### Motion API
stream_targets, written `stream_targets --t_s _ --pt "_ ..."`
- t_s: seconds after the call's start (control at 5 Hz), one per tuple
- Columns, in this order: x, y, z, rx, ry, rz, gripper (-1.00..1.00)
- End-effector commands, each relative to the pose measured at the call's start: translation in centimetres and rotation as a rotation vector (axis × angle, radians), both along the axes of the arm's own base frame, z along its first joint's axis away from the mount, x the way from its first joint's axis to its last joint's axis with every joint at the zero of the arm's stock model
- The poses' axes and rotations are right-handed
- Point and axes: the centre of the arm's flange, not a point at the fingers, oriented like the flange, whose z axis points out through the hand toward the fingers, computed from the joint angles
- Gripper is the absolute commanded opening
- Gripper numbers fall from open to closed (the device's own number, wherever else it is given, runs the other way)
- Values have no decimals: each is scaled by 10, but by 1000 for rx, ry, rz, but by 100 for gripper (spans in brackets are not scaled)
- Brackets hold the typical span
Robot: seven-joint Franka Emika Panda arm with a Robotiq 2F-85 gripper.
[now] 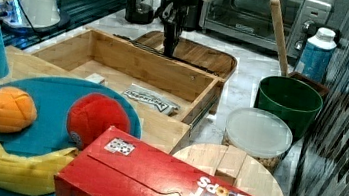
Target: Close the drawer.
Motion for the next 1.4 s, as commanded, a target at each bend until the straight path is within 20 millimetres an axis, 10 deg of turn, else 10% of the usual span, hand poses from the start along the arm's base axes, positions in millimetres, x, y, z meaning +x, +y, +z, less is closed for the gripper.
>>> stream_targets --t_s 0.2,1.4 --pt "11 -94 40 -16 -79 2 -100" --pt "-14 -349 45 -2 -38 -38 -100"
